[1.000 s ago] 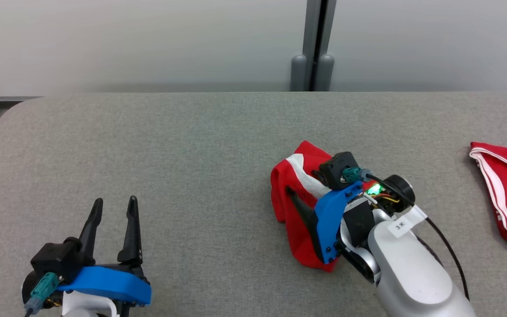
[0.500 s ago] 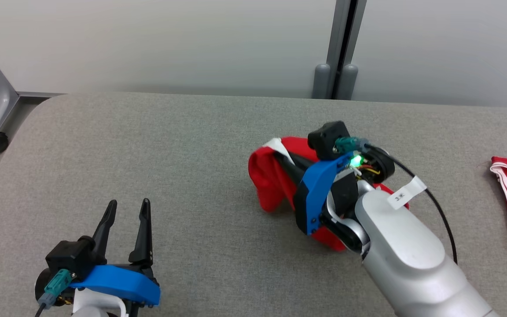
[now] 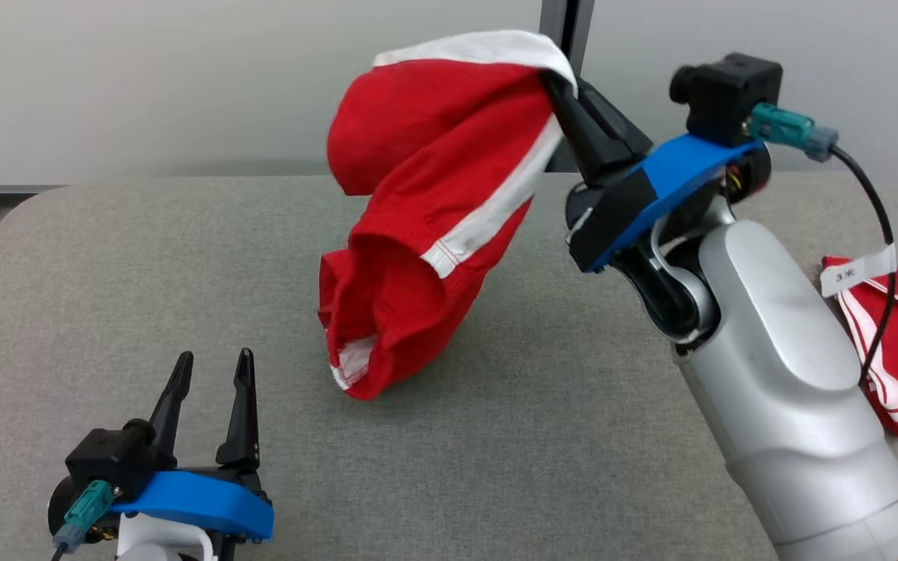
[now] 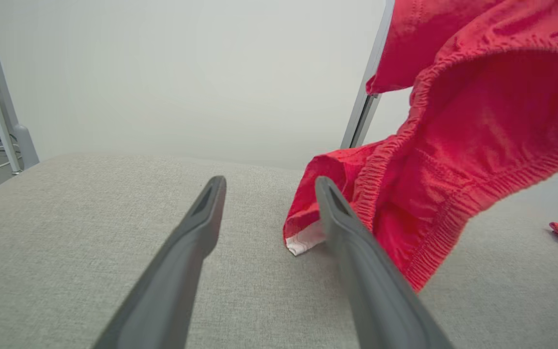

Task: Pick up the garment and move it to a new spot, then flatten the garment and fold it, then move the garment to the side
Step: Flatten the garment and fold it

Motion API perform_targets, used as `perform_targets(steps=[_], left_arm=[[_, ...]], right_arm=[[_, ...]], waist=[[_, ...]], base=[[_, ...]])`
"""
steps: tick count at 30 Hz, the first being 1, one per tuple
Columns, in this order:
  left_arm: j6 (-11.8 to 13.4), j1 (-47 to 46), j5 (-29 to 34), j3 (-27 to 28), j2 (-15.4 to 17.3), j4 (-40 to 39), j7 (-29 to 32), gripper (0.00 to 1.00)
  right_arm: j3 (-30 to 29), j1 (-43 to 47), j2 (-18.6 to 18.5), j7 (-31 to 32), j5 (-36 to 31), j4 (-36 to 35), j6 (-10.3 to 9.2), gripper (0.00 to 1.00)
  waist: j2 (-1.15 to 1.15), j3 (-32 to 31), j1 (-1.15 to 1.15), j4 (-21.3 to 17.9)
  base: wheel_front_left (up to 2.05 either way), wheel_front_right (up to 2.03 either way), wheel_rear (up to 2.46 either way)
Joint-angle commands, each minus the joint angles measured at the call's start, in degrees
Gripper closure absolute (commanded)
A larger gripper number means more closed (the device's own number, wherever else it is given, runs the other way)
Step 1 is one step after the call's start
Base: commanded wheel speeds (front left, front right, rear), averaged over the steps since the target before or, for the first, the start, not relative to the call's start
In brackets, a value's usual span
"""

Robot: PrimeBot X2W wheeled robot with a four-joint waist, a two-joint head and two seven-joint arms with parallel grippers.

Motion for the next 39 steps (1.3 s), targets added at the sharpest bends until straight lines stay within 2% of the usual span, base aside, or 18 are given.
perform_targets(steps=[1,6,7,12,13,14,19,23,27,30,34,39], left_arm=[[0.2,-0.5,-0.1,0.0,0.0,-0.4,-0.3,0.00],[0.0,-1.3,0.0,-0.3,-0.3,-0.4,-0.4,0.00],[0.0,-1.3,0.0,-0.3,-0.3,-0.4,-0.4,0.00],[-0.2,-1.9,0.0,-0.1,-0.3,0.0,-0.5,0.00],[-0.3,-1.9,0.0,-0.1,-0.3,0.0,-0.6,0.00],[-0.2,-1.9,0.0,0.0,-0.3,0.1,-0.6,0.00],[0.1,-1.6,0.0,0.2,-0.1,0.1,-0.8,0.00],[0.1,-1.6,0.0,-0.1,-0.2,0.1,-0.8,0.00],[-0.1,-2.3,0.2,-0.5,-0.3,-0.1,-0.8,0.00],[-0.4,-3.2,0.5,-0.9,-0.5,-0.3,-0.7,0.00],[-1.1,-5.5,1.1,-2.0,-1.0,-0.4,-0.4,0.00],[-2.6,-8.9,2.2,-4.2,-2.2,0.1,-0.1,0.00]], right_arm=[[-3.0,4.0,-0.1,0.8,-2.0,2.2,0.01,1.00],[-12.7,13.4,-0.1,2.4,-7.4,8.8,0.02,1.00],[-12.7,13.4,-0.1,2.4,-7.4,8.8,0.02,1.00],[-21.2,21.9,-0.1,3.9,-12.5,14.0,0.02,1.00],[-22.1,23.1,-0.1,4.5,-12.9,14.3,0.02,0.62],[-22.9,24.4,-0.1,5.5,-13.1,14.6,0.02,0.00],[-25.8,28.7,-0.1,9.5,-18.2,10.2,0.02,0.00],[-26.2,31.1,-0.1,15.1,-19.7,0.2,0.02,0.00],[-23.0,31.1,-0.1,21.9,-18.6,-11.6,0.02,0.00],[-20.4,27.0,-0.1,26.8,-19.4,-15.6,0.02,0.00],[-19.5,19.6,-0.1,31.9,-21.8,-10.7,0.02,0.00],[-22.0,10.6,-1.0,35.1,-24.6,1.2,0.02,0.00]], waist=[[0.00,0.4,0.00,-0.7],[0.00,1.5,0.00,-1.6],[0.00,1.5,0.00,-1.6],[0.00,2.2,0.00,-2.0],[0.00,2.3,0.00,-2.1],[0.00,2.3,0.00,-2.1],[0.00,2.4,0.00,-2.4],[0.00,2.4,0.00,-2.3],[0.00,3.1,0.00,-2.1],[0.00,4.3,0.00,-1.6],[0.00,6.6,0.00,0.5],[0.00,9.9,0.00,5.0]], base=[[0.00,0.00,0.00],[0.00,0.00,0.00],[0.00,0.00,0.00],[0.00,0.00,0.00],[0.00,0.00,0.00],[0.00,0.00,0.00],[0.00,0.00,0.00],[0.00,0.00,0.00],[0.00,0.00,0.00],[0.00,0.00,0.00],[0.00,0.00,0.00],[0.00,0.00,0.00]])
